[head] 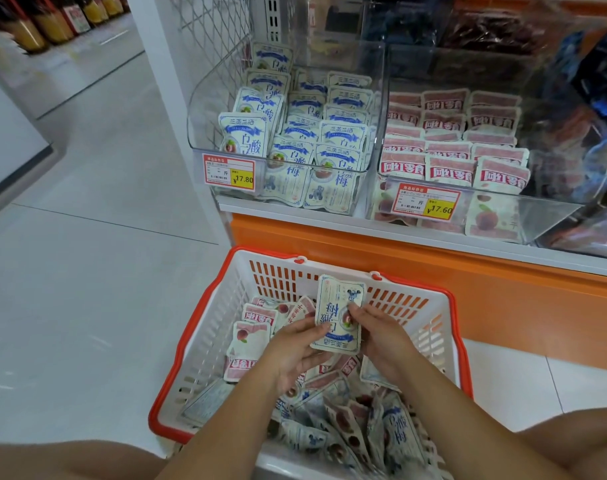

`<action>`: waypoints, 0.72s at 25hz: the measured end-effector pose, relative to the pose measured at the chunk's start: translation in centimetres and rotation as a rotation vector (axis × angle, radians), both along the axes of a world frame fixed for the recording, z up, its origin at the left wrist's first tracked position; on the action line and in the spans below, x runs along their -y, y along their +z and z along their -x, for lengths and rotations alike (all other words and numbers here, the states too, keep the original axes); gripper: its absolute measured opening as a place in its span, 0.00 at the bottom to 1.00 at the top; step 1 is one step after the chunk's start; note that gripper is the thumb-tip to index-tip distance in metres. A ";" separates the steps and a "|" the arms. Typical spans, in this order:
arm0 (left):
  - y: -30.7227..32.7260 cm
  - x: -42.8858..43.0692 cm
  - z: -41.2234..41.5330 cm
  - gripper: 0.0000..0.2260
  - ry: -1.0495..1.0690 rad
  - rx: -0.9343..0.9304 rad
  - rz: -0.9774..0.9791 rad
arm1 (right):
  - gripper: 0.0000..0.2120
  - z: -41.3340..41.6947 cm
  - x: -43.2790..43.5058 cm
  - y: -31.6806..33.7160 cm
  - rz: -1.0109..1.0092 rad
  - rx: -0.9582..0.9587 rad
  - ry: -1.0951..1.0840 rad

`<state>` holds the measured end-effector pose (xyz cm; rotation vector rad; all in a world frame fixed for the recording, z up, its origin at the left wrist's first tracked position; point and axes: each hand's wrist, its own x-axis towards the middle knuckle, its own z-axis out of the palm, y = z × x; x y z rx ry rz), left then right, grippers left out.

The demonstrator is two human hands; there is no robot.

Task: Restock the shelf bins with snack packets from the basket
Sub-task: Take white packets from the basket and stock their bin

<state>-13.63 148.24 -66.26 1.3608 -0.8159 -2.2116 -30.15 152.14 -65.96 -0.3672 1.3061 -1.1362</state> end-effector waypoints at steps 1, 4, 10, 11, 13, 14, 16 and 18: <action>0.1 0.1 -0.1 0.11 0.023 0.006 0.009 | 0.13 0.0 0.0 0.0 0.003 0.028 -0.006; 0.2 0.9 -0.8 0.13 0.151 0.078 0.065 | 0.08 -0.4 0.3 0.3 0.003 0.044 0.070; 0.9 1.0 -1.3 0.10 0.110 0.027 0.106 | 0.17 -1.4 0.3 0.5 0.012 0.155 0.088; 1.2 0.9 -1.4 0.09 0.130 0.022 0.114 | 0.17 -1.2 0.3 0.6 0.003 0.088 0.131; 1.5 1.3 -1.9 0.07 0.145 0.025 0.138 | 0.19 -0.8 0.4 0.8 -0.001 -0.104 0.196; 1.7 1.6 -2.1 0.06 0.126 0.034 0.151 | 0.19 -0.6 0.4 1.1 0.003 -0.192 0.199; 2.2 1.8 -2.3 0.07 0.068 0.028 0.170 | 0.12 -0.5 0.4 1.6 0.029 -0.309 0.176; 2.5 1.7 -2.1 0.09 0.065 0.000 0.164 | 0.08 -0.7 0.4 2.0 0.060 -0.334 0.154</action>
